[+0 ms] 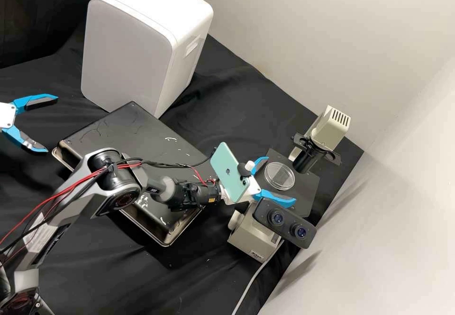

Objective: Place the petri dish on the microscope

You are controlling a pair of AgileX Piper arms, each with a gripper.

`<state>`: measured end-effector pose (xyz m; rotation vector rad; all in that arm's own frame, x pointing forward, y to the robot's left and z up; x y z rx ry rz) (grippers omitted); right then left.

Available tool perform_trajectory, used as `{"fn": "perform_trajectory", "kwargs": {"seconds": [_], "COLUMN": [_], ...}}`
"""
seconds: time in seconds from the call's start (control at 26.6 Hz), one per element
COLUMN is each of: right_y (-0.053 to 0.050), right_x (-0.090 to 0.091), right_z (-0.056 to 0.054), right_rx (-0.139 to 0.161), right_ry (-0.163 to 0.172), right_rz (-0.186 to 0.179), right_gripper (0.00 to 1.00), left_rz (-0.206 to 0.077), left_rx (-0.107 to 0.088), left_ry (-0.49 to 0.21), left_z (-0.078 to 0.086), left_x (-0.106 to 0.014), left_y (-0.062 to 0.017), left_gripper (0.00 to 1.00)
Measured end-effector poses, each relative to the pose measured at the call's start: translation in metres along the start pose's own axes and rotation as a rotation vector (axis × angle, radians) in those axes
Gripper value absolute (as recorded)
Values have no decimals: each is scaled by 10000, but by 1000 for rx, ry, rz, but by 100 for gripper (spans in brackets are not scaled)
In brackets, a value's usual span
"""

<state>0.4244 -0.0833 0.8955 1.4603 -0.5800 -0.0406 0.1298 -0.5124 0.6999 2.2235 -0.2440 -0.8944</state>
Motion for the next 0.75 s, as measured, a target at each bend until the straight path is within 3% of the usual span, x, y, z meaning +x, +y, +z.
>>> {"fn": "perform_trajectory", "kwargs": {"seconds": [0.04, 0.08, 0.15, 0.26, 0.45, 0.75], "right_y": [-5, -17, 14, 44, 111, 114], "right_x": [-45, -91, -161, -258, -341, -344], "right_z": [13, 42, 74, 80, 80, 78], "right_rx": [15, 11, 47, 79, 93, 93], "right_ry": [19, 37, 72, 100, 115, 115], "right_rz": [-15, -39, -41, -42, -24, -24], "right_gripper": [100, 100, 100, 100, 100, 100], "left_rz": [4, 9, 24, 54, 61, 63], "left_rx": [13, 23, 35, 26, 25, 25], "left_ry": [10, 22, 35, 41, 41, 51], "left_z": [2, 4, 9, 1, 1, -17], "left_x": [-5, -11, -25, -46, -48, -47], "left_y": [7, 17, 44, 98, 106, 108], "left_gripper": [100, 100, 100, 100, 100, 100]}}
